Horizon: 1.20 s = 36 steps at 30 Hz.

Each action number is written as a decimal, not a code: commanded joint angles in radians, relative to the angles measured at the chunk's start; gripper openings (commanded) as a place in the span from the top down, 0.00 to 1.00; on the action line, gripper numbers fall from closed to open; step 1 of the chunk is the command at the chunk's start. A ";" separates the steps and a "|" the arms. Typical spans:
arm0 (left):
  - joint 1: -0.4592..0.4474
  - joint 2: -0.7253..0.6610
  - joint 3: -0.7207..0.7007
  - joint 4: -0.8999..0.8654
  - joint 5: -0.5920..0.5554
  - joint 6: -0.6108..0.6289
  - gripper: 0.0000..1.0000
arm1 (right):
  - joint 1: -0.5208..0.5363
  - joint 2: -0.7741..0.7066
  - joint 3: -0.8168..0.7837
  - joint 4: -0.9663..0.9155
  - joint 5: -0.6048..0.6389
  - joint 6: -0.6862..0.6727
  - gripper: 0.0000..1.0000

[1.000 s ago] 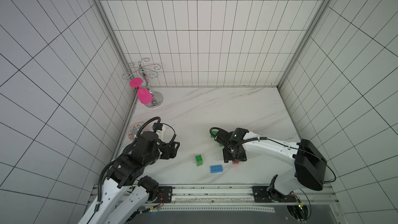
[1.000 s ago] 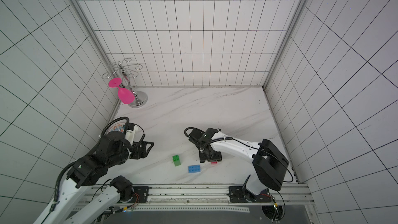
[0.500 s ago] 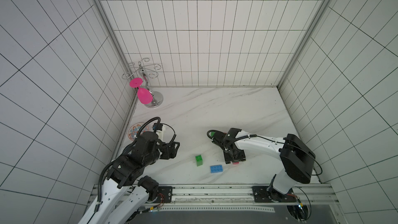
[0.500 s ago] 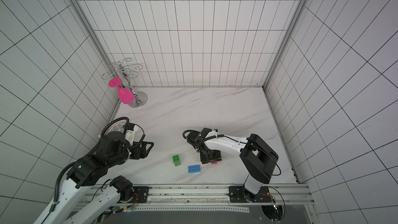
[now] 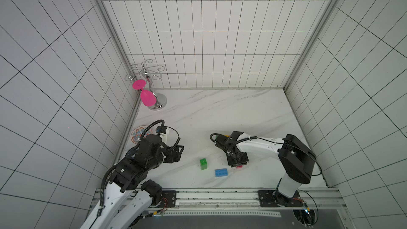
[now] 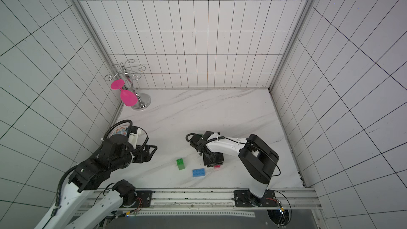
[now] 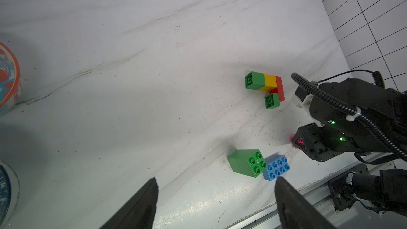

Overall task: Assemble the letter r with lego
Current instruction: Adjust the lego brick at the center of the board.

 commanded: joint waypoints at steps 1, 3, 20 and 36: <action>0.005 0.002 -0.009 0.005 -0.003 0.001 0.16 | -0.015 0.031 0.016 -0.016 0.000 -0.022 0.62; 0.004 0.002 -0.009 0.005 -0.002 0.001 0.16 | -0.017 0.043 0.016 -0.014 -0.004 -0.030 0.64; 0.005 -0.052 0.021 0.151 0.227 0.112 0.16 | -0.228 -0.306 -0.123 0.262 -0.417 -0.142 1.00; -0.016 -0.211 -0.265 0.885 0.728 0.485 0.02 | -0.445 -0.632 -0.089 0.543 -1.004 -0.038 1.00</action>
